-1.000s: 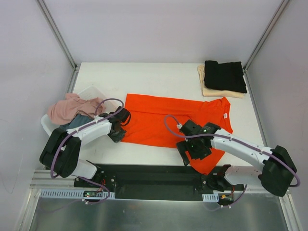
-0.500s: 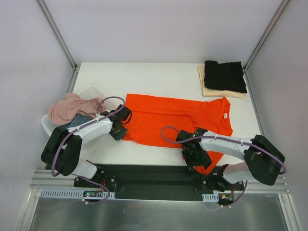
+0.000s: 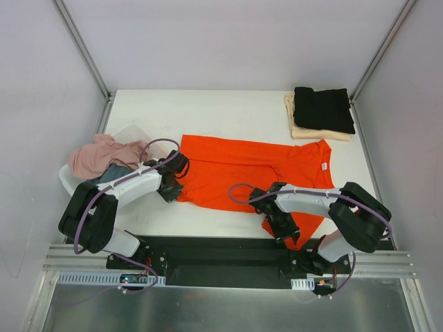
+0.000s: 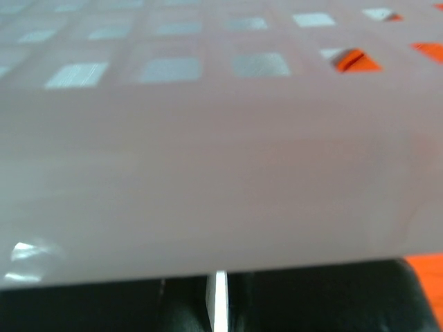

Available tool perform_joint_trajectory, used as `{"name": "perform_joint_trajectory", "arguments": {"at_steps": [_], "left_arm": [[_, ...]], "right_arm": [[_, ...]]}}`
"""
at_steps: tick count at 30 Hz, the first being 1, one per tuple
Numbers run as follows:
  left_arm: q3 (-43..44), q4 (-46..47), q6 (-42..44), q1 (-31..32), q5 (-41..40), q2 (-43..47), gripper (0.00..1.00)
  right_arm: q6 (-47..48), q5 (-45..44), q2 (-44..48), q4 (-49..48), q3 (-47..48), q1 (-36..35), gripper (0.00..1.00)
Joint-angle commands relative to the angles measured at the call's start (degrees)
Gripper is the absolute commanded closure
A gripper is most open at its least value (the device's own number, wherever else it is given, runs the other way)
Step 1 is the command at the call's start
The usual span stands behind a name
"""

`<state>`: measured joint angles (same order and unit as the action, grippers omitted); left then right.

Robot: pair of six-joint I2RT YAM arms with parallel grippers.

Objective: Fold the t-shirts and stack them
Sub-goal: Grap the side of the flattened tshirt closest away from the robot with both arms

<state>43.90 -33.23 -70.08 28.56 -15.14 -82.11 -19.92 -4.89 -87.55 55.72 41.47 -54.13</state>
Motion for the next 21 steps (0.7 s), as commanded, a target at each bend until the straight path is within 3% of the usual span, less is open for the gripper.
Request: {"name": "perform_joint_trajectory", "arguments": {"at_steps": [1, 4, 10, 11, 17, 21], "left_arm": [[1.0, -0.4, 0.2, 0.6, -0.1, 1.2, 1.0], [0.8, -0.4, 0.0, 0.6, -0.3, 1.9, 1.0], [0.3, -0.4, 0.2, 0.6, -1.1, 3.4, 1.0], [0.3, -0.4, 0.3, 0.6, -1.2, 3.4, 1.0], [0.1, -0.5, 0.6, 0.6, -1.7, 4.3, 1.0], [0.0, -0.4, 0.7, 0.6, -1.7, 5.1, 1.0]], "right_arm": [[-2.0, -2.2, -1.7, 3.9, 2.1, 0.2, 0.65], [-2.6, -2.8, -2.6, 4.4, 2.5, 0.3, 0.67], [-1.2, -1.9, -3.2, 4.4, 2.8, 0.2, 0.89], [-0.7, -1.0, -3.2, 4.3, 2.7, 0.1, 0.99], [1.0, 1.9, -0.4, 2.0, 3.5, 0.2, 0.99], [0.7, -1.6, 3.3, 2.3, 6.2, 0.2, 0.99]]}}
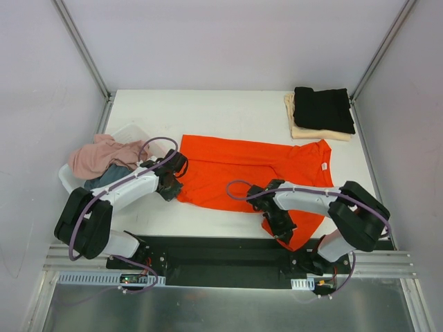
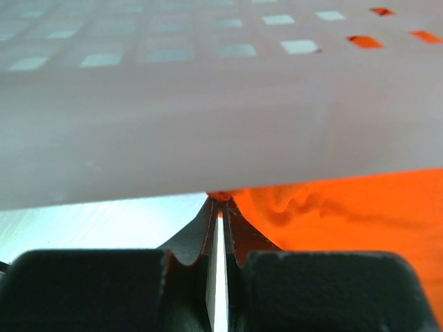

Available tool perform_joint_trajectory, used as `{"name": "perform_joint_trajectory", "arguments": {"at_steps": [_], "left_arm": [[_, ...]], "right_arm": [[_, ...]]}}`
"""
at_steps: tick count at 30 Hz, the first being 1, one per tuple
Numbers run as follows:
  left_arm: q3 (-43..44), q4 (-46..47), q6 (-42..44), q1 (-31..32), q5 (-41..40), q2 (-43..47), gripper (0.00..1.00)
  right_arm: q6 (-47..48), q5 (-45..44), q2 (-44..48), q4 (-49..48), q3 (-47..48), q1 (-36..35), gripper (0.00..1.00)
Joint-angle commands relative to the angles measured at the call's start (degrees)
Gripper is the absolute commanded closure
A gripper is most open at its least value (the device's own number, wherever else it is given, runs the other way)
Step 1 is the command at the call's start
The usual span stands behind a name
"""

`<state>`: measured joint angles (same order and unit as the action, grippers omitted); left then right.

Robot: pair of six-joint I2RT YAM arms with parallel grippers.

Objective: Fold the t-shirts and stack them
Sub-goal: Grap the side of the flattened tshirt closest away from the robot with both arms, then fold the other side of the tshirt into a rectangle

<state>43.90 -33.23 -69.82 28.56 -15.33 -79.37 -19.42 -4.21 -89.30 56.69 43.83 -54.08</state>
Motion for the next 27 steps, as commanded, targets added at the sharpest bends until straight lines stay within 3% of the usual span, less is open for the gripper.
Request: {"name": "perform_joint_trajectory", "arguments": {"at_steps": [1, 5, 11, 27], "left_arm": [[0.0, -0.4, 0.6, 0.6, -1.5, 2.6, 1.0], [0.3, -0.4, 1.4, 0.6, -1.8, 3.1, 1.0], [2.4, -0.4, 3.6, 0.6, -2.0, 2.8, 1.0], [10.1, -0.4, 6.8, 0.4, -4.4, -2.0, 1.0]], "right_arm": [[0.1, -3.7, 5.9, 2.0, 5.2, 0.1, 0.99], [-1.9, -15.6, 8.2, 8.5, 9.3, 0.1, 0.99], [-2.8, -26.3, 5.4, 15.9, 14.9, 2.3, 0.99], [6.3, -30.9, 3.9, 13.3, 20.3, 14.2, 0.99]]}}
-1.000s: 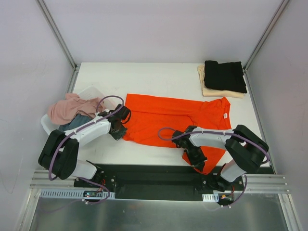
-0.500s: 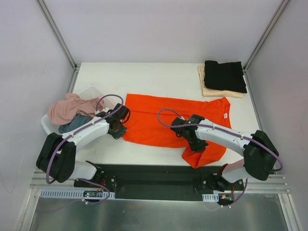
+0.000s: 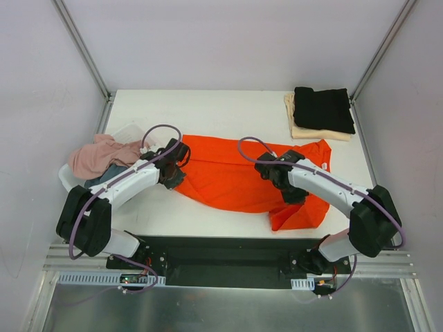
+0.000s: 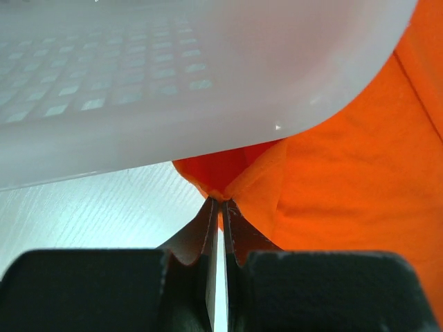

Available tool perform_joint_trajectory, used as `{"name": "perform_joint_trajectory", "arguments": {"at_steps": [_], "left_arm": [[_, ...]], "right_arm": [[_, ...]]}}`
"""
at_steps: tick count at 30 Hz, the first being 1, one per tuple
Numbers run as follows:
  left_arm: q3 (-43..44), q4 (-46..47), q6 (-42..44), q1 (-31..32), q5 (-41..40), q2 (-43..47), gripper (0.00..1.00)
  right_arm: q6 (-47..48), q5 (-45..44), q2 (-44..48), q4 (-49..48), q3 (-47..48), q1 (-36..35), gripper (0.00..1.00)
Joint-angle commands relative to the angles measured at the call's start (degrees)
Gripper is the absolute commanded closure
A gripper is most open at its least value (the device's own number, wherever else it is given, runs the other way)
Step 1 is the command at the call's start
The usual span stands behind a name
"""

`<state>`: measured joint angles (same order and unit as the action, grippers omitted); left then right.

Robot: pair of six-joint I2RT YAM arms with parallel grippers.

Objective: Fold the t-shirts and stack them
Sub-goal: Fold the other side of the tshirt into a rectangle

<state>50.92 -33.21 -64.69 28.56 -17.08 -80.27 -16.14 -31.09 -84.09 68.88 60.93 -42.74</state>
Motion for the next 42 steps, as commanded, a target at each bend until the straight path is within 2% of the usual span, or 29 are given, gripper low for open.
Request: {"name": "perform_joint_trajectory", "arguments": {"at_steps": [1, 14, 27, 33, 36, 37, 39, 40, 41, 42], "left_arm": [[3.6, -0.5, 1.8, 0.4, -2.9, -1.6, 1.0], [8.1, -1.9, 0.3, -1.5, -6.3, -3.8, 1.0], [15.3, -2.9, 0.2, -3.2, -9.5, -10.1, 1.0], [18.8, -3.3, -0.2, -3.4, -10.6, -14.1, 1.0], [20.7, -3.9, 0.1, -3.4, -10.2, -16.1, 1.0], [21.2, -4.0, 0.8, -3.4, -9.8, -16.5, 0.96], [22.8, -4.2, 1.7, -3.4, -8.7, -17.5, 0.78], [23.4, -4.2, 2.6, -3.3, -7.6, -17.6, 0.58], [23.6, -4.1, 3.0, -3.3, -7.3, -17.6, 0.46], [23.6, -4.2, 3.2, -3.2, -7.0, -17.2, 0.38]], "right_arm": [[3.3, -5.6, -1.9, 1.0, 4.6, 3.5, 0.99], [12.4, -12.1, -6.5, -1.4, 17.4, 13.6, 1.0], [22.1, -10.6, -17.1, -5.3, 30.3, 20.1, 0.99], [30.4, -10.1, -23.4, -11.3, 34.3, 22.1, 0.99], [36.1, -9.4, -26.1, -17.3, 35.9, 23.0, 0.99], [37.6, -8.8, -27.9, -18.2, 36.5, 23.2, 0.98], [38.0, -9.0, -30.2, -17.7, 39.6, 23.7, 0.77], [37.3, -9.3, -31.7, -16.5, 41.1, 23.7, 0.66], [36.5, -9.5, -31.7, -15.4, 42.1, 23.6, 0.49], [34.5, -9.3, -31.3, -14.9, 41.4, 23.7, 0.45]]}}
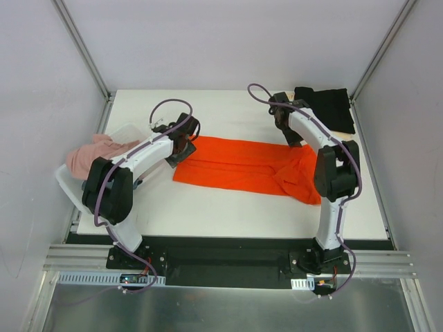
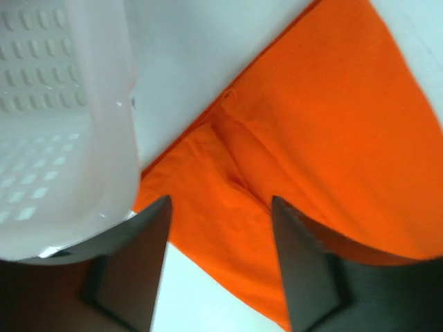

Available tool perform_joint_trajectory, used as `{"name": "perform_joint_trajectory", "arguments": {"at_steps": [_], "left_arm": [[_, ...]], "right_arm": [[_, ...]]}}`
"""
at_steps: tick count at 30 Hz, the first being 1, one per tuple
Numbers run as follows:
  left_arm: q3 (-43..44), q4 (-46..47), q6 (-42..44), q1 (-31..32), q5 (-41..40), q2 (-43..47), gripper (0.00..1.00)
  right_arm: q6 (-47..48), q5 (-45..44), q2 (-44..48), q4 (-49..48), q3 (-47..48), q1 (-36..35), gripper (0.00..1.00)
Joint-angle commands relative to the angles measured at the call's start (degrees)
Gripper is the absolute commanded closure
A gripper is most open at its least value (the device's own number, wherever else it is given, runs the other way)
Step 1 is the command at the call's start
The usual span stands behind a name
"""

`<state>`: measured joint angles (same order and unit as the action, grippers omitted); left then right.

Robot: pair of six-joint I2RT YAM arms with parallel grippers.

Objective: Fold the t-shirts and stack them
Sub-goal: Fold the other side of the tshirt into a rectangle

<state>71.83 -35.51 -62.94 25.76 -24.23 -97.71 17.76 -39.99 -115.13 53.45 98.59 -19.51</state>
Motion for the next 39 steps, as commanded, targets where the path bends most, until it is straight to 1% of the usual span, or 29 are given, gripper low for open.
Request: {"name": "perform_joint_trajectory", "arguments": {"at_steps": [1, 2, 4, 5, 7, 8, 11, 14, 16, 17, 19, 24, 29, 32, 35, 36, 37, 39], "left_arm": [[2.7, -1.8, 1.8, -0.3, 0.6, 0.5, 0.26], [2.7, -1.9, 2.0, 0.0, 0.7, 1.1, 0.22], [3.2, -1.8, 3.3, 0.5, 1.5, 1.6, 0.13], [3.7, -1.8, 4.0, 1.1, 2.2, 1.6, 0.08], [5.0, -1.7, 5.6, 1.9, 3.4, 1.6, 0.04], [5.3, -1.7, 6.2, 2.9, 4.1, 1.4, 0.01], [6.4, -1.6, 7.6, 4.5, 5.5, 0.9, 0.01], [6.7, -1.6, 8.4, 5.7, 6.6, 0.7, 0.01], [6.5, -1.3, 8.8, 6.3, 7.1, 0.5, 0.01], [6.5, -1.1, 9.0, 6.5, 7.4, 0.2, 0.01], [6.4, -1.1, 9.5, 7.1, 8.4, -0.4, 0.01], [4.9, -1.0, 10.0, 7.5, 10.1, -1.1, 0.01], [3.3, -0.7, 10.4, 7.5, 9.6, -1.4, 0.01], [2.6, -0.8, 10.8, 7.5, 9.5, -2.0, 0.01], [2.1, -0.8, 10.9, 7.5, 9.6, -2.2, 0.01], [2.0, -0.9, 10.9, 7.4, 9.5, -2.3, 0.01], [1.9, -0.8, 10.9, 7.5, 9.3, -2.4, 0.01], [1.9, -0.8, 10.9, 7.4, 9.1, -2.5, 0.01]], "right_arm": [[-0.2, 0.2, 1.7, 0.5, 2.7, 0.4, 0.43], [-1.6, 0.8, 3.1, 0.4, 1.5, 0.4, 0.39], [-6.2, 3.8, 6.3, 1.0, -2.9, 0.7, 0.39], [-7.8, 6.7, 10.0, 1.0, -5.0, 0.7, 0.39], [-12.1, 11.2, 13.3, 0.9, -10.6, 1.0, 0.39], [-13.4, 15.9, 16.4, 0.7, -12.5, 1.1, 0.39], [-17.5, 23.4, 20.1, 0.4, -19.0, 2.0, 0.43], [-20.2, 27.5, 22.4, -0.1, -24.4, 3.2, 0.46], [-21.1, 29.7, 22.9, -1.2, -27.8, 4.1, 0.55], [-21.5, 32.1, 22.9, -2.3, -28.5, 4.4, 0.56], [-21.9, 33.7, 22.1, -3.3, -29.9, 5.2, 0.58], [-21.0, 38.1, 19.8, -7.3, -29.3, 5.7, 0.58], [-20.2, 37.2, 15.6, -8.1, -27.0, 6.1, 0.58], [-20.0, 36.3, 13.2, -8.2, -25.7, 6.9, 0.6], [-19.7, 34.5, 12.1, -8.1, -24.1, 7.2, 0.72], [-19.4, 34.0, 12.2, -8.0, -23.7, 7.2, 0.85], [-19.2, 33.7, 12.2, -8.0, -22.8, 7.2, 0.91], [-18.3, 32.7, 12.9, -7.7, -22.0, 7.2, 0.99]]}}
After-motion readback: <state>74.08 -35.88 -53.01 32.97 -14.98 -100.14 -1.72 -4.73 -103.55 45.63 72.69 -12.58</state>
